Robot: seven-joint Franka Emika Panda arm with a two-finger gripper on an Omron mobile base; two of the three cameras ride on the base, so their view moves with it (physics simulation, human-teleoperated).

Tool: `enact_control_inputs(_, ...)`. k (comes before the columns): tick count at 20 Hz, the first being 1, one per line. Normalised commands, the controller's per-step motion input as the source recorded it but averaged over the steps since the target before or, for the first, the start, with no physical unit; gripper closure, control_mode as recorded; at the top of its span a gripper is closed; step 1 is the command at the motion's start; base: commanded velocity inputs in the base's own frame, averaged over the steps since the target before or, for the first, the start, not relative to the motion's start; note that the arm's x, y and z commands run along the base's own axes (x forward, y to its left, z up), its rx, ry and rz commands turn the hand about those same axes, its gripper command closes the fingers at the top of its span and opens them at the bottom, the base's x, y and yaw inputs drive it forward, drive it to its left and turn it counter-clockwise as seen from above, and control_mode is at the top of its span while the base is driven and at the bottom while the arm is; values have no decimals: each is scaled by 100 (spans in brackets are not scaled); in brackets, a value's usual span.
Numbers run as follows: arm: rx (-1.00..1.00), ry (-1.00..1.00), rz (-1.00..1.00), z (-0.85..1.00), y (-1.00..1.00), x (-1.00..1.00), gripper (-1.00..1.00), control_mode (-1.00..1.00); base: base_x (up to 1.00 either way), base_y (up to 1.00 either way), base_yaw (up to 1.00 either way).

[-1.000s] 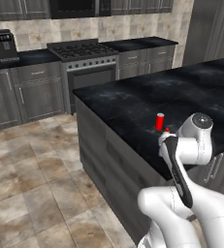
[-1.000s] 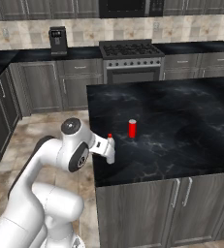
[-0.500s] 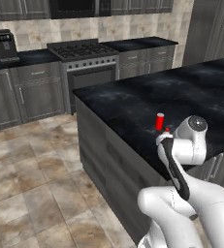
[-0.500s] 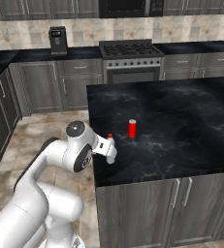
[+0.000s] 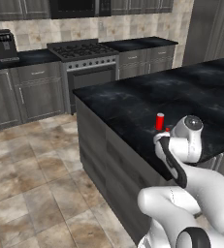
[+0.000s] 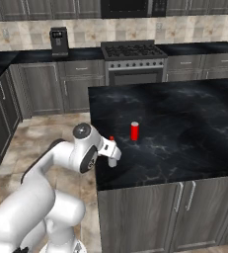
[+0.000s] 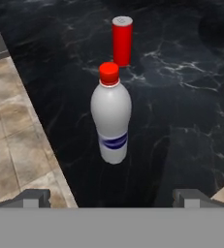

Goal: Pick the beer, bottled water, can from the counter and place them in the open cabinet.

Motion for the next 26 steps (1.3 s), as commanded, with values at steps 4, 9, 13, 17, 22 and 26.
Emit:
enact_control_inputs(4, 0, 0, 0, -16, 0, 20, -100, -100, 0, 0, 0)
enact_control_inputs(9, 0, 0, 0, -10, -1, 20, -100, -100, 0, 0, 0)
enact_control_inputs(13, 0, 0, 0, -10, -4, 19, -100, -100, 0, 0, 0)
enact_control_inputs(17, 0, 0, 0, -16, -7, 16, -100, -100, 0, 0, 0)
enact_control_inputs(22, 0, 0, 0, -16, -3, 16, -100, -100, 0, 0, 0)
enact_control_inputs(26, 0, 0, 0, -9, 0, 13, -100, -100, 0, 0, 0)
